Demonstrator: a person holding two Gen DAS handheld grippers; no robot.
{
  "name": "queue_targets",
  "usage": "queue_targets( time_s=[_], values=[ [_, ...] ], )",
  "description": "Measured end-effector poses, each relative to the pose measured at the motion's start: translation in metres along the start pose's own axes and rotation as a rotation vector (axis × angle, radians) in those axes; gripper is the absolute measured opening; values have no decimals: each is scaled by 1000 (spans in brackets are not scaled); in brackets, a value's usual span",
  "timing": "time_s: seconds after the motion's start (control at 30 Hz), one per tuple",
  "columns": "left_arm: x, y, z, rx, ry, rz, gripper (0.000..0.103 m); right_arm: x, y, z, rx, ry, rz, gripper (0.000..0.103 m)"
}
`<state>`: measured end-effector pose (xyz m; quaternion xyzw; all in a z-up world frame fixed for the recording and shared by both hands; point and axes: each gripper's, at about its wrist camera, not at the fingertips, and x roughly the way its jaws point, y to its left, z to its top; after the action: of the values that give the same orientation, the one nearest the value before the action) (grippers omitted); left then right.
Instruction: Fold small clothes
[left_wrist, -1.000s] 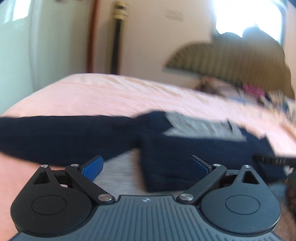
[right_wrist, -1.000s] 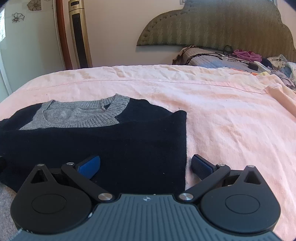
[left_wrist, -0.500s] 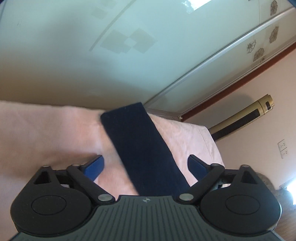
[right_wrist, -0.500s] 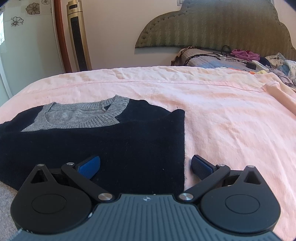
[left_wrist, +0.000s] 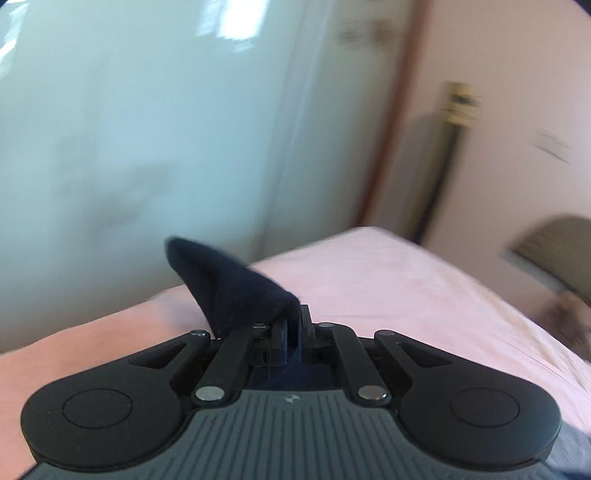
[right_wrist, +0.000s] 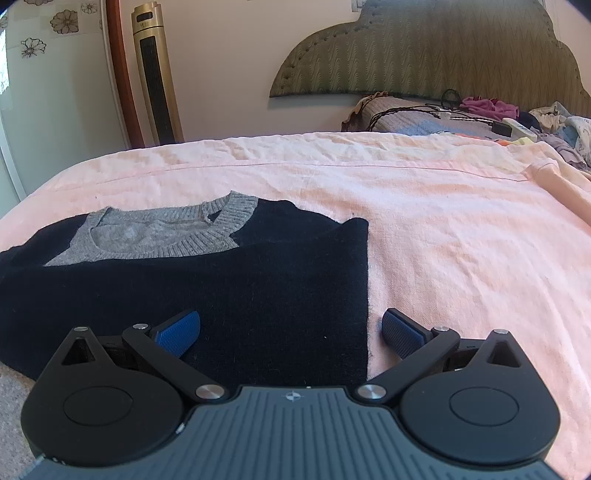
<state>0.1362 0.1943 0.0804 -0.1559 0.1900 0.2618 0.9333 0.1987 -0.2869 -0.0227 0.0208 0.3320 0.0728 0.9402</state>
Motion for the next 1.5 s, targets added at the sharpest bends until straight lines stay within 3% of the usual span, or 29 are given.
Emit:
queue_targets(
  time_s=[0.07,0.1,0.2,0.27,0.33,0.37,0.43,0.47,0.5,0.57,0.67,0.77,0.83,0.87,0.9,0.97,1.03,1.1,1.13,1.23,1.33,1.5],
  values=[
    [-28,-66,-18,153,-21,-176,4,-1,0,0,4,-2,3,103],
    [-38,-95,-31,214,8,-261,5,-1,-1,0,7,-3,5,103],
    [-54,-165,-83,376,239,-507,11,-1,-2,0,15,-6,11,103],
    [-59,-188,-116,447,388,-588,17,-2,-3,0,23,-9,17,103],
    [-72,-187,-135,460,399,-588,21,-2,-4,0,31,-11,23,103],
    [-76,-182,-137,451,392,-586,29,-2,-5,0,35,-13,26,103],
    [-88,-163,-138,395,380,-596,58,-3,-5,0,40,-15,30,103],
    [-92,-152,-137,363,358,-599,79,-2,-6,-1,43,-16,33,103],
    [-97,-140,-137,337,325,-597,85,-3,-6,0,46,-17,36,103],
    [-101,-124,-137,306,294,-595,85,-3,-7,0,51,-19,39,103],
    [-95,-109,-147,269,318,-544,85,-4,-6,1,42,-15,29,103],
    [-96,-95,-149,204,279,-573,90,-24,-2,10,81,-63,-15,96],
    [-92,-99,-149,196,290,-543,92,-49,2,20,148,-142,81,97],
    [-91,-101,-149,200,289,-543,94,-54,6,24,176,-137,152,99],
    [-89,-103,-149,204,291,-549,97,-55,13,30,200,-105,235,99],
    [-88,-103,-150,205,292,-554,97,-40,33,37,225,44,382,96],
    [-88,-100,-151,193,289,-557,97,-16,53,37,238,188,451,87],
    [-87,-100,-151,188,288,-559,97,3,75,32,204,266,457,61],
    [-87,-100,-151,188,288,-558,97,11,86,29,173,293,440,55],
    [-86,-100,-152,188,289,-560,97,15,107,28,103,275,403,40],
    [-86,-99,-152,184,289,-563,98,8,111,33,67,259,378,10],
    [-86,-98,-153,180,289,-564,98,-35,88,59,-10,93,363,10]
  ],
)
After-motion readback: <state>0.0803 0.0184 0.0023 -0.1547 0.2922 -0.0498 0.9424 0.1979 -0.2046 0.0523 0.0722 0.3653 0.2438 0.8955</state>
